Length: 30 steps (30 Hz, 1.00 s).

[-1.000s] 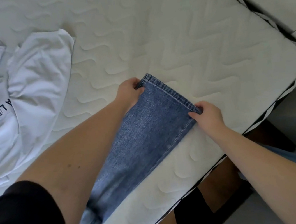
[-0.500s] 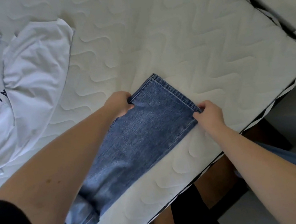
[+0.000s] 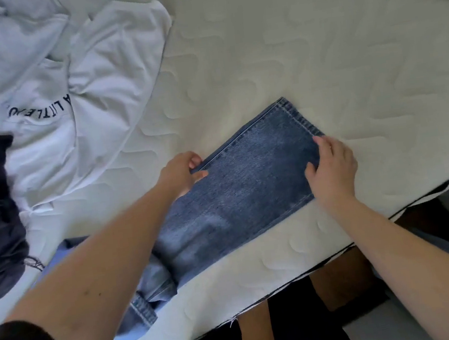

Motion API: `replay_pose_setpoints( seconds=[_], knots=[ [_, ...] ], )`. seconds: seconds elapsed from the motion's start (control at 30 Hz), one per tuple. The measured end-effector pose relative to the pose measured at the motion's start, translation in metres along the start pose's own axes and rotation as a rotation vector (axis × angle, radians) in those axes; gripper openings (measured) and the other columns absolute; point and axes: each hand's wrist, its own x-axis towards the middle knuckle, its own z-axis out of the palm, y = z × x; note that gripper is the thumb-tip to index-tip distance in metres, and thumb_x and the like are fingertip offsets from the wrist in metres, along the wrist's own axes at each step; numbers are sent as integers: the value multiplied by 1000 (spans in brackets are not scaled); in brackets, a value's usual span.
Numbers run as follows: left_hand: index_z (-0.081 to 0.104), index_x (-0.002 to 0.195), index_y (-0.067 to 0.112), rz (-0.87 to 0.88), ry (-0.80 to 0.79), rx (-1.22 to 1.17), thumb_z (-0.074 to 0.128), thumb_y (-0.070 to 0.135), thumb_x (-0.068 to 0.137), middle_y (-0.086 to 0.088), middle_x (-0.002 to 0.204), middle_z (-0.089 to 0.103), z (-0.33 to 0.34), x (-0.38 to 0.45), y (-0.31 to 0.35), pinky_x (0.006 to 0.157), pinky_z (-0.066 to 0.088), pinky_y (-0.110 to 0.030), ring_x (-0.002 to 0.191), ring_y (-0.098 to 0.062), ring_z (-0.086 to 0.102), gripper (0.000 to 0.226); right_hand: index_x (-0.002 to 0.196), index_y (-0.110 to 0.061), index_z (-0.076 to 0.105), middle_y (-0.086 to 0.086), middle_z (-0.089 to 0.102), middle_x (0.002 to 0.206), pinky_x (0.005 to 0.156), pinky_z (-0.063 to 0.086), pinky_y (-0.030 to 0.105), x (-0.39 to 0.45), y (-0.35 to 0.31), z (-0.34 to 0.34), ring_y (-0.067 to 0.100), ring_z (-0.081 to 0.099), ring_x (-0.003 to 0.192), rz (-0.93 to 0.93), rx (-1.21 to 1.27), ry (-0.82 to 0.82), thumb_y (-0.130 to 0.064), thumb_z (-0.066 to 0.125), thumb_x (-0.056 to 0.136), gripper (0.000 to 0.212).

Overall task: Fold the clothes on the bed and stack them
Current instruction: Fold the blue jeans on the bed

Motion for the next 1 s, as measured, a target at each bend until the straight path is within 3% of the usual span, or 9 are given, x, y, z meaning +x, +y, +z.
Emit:
replay_pose_setpoints(
  seconds=[0.17, 0.37, 0.47, 0.57, 0.67, 0.73, 0.9, 1.0],
  knots=[
    [60, 104, 22, -80, -19, -35, 78, 42, 79, 8, 91, 57, -3, -34, -78, 79, 45, -32, 90, -20, 58, 37, 139, -15, 49, 5, 47, 144, 108, 31, 44, -25, -76, 46, 27, 38, 135, -329, -35, -129, -17, 62, 91, 50],
    [60, 107, 23, -150, -155, 258, 75, 50, 77, 1, 107, 62, -18, -65, -156, 91, 45, -39, 104, -25, 58, 43, 145, -18, 40, 2, 40, 150, 111, 25, 41, -62, -164, 107, 25, 31, 140, -574, -107, -257, -25, 55, 96, 51],
    [63, 112, 18, -167, -254, 290, 75, 45, 80, -2, 111, 63, -28, -75, -179, 91, 48, -40, 104, -26, 58, 44, 148, -21, 34, 2, 38, 151, 114, 18, 43, -69, -208, 128, 26, 27, 142, -661, -186, -305, -30, 54, 97, 56],
    [62, 108, 21, -139, -249, 251, 69, 32, 82, -2, 108, 64, -31, -79, -187, 81, 49, -37, 96, -24, 57, 29, 140, -24, 41, 3, 48, 136, 112, 20, 43, -65, -238, 145, 26, 37, 131, -690, -316, -367, -37, 56, 95, 49],
    [59, 105, 25, -150, -155, 215, 61, 27, 83, -1, 105, 62, -29, -83, -189, 72, 42, -33, 91, -23, 55, 22, 108, -22, 58, -2, 60, 107, 102, 26, 39, -52, -254, 150, 23, 48, 106, -671, -348, -290, -39, 58, 94, 22],
    [57, 104, 25, -132, -56, 200, 59, 27, 83, -1, 104, 63, -30, -86, -192, 72, 42, -34, 92, -26, 56, 21, 98, -21, 60, -3, 61, 99, 94, 26, 37, -43, -260, 149, 22, 50, 97, -652, -300, -238, -37, 59, 93, 17],
    [54, 108, 22, -40, 118, 195, 49, 23, 93, -5, 102, 65, -28, -90, -198, 74, 44, -36, 93, -30, 58, 16, 100, -19, 59, -1, 60, 99, 91, 29, 37, -47, -260, 149, 23, 49, 95, -632, -333, -159, -23, 56, 97, 5],
    [52, 115, 23, -91, 96, 197, 53, 32, 93, -4, 108, 64, -27, -95, -204, 82, 48, -40, 99, -30, 59, 23, 106, -18, 58, 3, 59, 103, 95, 30, 40, -52, -255, 148, 27, 48, 98, -578, -389, -136, -1, 54, 89, 25]
  ],
)
